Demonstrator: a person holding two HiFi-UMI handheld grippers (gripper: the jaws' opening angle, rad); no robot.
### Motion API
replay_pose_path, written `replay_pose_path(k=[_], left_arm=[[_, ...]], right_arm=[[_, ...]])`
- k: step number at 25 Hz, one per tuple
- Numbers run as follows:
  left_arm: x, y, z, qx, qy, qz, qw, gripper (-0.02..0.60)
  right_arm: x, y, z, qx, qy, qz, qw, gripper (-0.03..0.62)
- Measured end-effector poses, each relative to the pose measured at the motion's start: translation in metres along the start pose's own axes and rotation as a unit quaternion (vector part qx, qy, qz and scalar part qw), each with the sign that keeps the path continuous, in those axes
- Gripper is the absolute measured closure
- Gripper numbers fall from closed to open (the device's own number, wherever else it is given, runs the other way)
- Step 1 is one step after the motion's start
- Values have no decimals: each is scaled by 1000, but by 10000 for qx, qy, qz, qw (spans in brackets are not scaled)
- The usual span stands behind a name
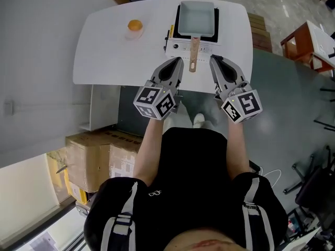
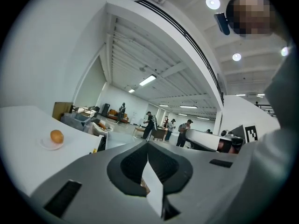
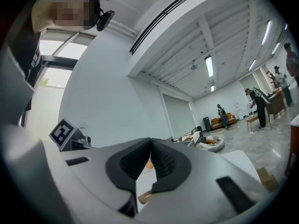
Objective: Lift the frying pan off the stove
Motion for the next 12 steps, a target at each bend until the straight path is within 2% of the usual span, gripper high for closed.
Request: replay_pose_path(k=[5,12], left_arm=[[23,-17,3,4,301,-210,9993,574],[44,-61,17,160,247,-447,9986,574]], right_arm=[[-21,-7,-3,-121,-150,-206,9996,594],[-47,-34,0,-121,-184,-322,9992,594]])
Point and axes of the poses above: the fingertips, and each gripper's own axes: y backward along the fingers, x to its left, z out of its top, the point moved 7 cm from there along y, backward along the fingers, and after that the axes turned 3 degrees about x, right-handed, at the moved point
